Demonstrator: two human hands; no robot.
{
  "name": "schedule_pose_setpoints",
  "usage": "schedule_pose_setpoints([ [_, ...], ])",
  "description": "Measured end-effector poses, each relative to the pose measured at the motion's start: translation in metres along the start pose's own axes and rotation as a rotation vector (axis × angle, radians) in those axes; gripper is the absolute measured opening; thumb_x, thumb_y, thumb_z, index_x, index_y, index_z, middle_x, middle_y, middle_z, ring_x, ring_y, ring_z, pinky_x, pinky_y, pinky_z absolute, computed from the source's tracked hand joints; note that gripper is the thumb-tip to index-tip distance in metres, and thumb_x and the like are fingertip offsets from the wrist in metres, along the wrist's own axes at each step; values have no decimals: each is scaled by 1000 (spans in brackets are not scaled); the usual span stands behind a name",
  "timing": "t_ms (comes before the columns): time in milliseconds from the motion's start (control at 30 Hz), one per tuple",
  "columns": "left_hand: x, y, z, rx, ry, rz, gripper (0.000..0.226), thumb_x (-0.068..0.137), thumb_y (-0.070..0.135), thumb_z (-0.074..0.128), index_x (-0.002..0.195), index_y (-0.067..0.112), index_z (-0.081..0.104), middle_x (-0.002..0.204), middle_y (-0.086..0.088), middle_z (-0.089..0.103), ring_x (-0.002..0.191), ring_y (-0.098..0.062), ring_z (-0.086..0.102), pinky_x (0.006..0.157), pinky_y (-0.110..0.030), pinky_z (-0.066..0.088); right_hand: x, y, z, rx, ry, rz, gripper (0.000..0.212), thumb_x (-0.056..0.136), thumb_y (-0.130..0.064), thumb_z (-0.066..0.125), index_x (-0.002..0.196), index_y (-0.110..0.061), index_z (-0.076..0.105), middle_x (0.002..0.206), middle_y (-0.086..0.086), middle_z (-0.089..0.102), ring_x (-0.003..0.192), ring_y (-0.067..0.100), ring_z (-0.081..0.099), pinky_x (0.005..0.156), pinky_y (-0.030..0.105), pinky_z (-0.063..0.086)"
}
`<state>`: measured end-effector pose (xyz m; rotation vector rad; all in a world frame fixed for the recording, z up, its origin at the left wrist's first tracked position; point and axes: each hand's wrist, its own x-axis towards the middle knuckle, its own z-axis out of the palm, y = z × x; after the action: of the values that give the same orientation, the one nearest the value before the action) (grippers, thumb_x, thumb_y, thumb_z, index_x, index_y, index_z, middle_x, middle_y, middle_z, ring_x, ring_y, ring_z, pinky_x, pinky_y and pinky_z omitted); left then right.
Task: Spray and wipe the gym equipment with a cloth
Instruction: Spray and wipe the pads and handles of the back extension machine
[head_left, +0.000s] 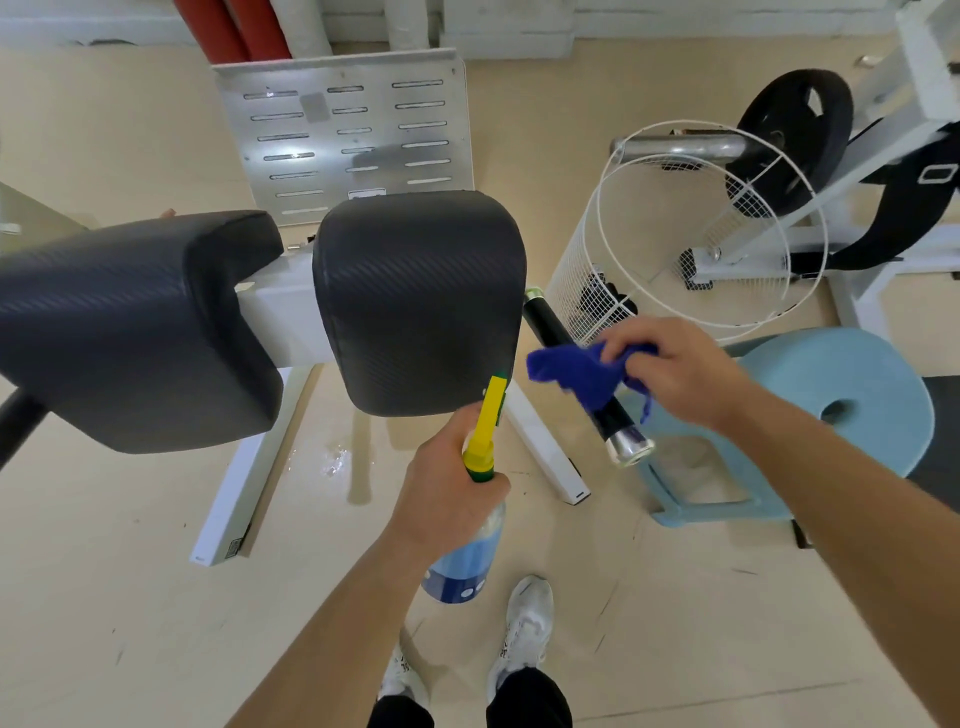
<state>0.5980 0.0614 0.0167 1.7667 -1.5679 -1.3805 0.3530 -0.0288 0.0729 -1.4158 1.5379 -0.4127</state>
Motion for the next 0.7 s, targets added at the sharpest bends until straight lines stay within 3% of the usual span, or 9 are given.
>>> schedule_pose_setpoints([
  [33,1,-1,1,1,-3,8,47,84,15,72,118,42,52,87,-4,66,78,-20,62,71,-22,53,-2,7,8,221,78,75,49,84,12,45,90,-30,70,96,7,69,73,21,63,68,35,52],
  [100,2,-2,4,-1,-7,13,47,84,15,72,116,43,52,83,-4,64,76,-20,61,70,-22,52,-10,26,28,648,80,226,56,89,11,40,117,-29,68,112,15,70,86,19,66,84,37,54],
  [200,4,-6,10,0,-16,7,49,84,17,72,117,45,50,81,1,63,77,-18,61,69,-17,50,-22,38,38,1150,17,415,42,98,-15,43,137,-17,58,132,18,63,107,36,62,92,47,52],
  [333,5,-7,13,-20,-21,7,52,82,15,71,119,46,52,75,2,59,78,-11,56,62,-10,47,-39,49,40,1269,89,492,52,97,-41,44,137,-10,56,129,18,65,103,38,66,81,41,57],
  [433,6,-5,14,-27,-32,18,54,82,14,72,120,47,51,72,4,58,76,-8,55,62,-9,46,-50,57,54,1472,40,554,64,98,-53,37,138,-8,56,137,24,58,118,42,60,102,46,47],
  [467,6,-4,14,-34,-39,24,56,83,13,72,120,48,50,73,8,59,76,-5,56,63,-8,46,-49,56,58,1523,4,578,67,99,-56,34,139,-6,56,137,27,56,116,43,62,101,46,49],
  [600,9,-1,12,-21,-57,52,57,84,12,73,121,48,49,75,29,60,74,2,58,62,-8,46,-13,48,59,1542,-30,623,63,103,-54,32,136,-5,56,124,30,62,86,40,70,68,42,62],
  [700,11,-5,13,17,-28,66,57,84,16,72,117,54,48,78,17,59,74,-5,57,61,-12,49,23,43,55,1442,-77,681,61,100,-54,39,132,-5,57,120,28,63,88,37,67,70,43,60],
])
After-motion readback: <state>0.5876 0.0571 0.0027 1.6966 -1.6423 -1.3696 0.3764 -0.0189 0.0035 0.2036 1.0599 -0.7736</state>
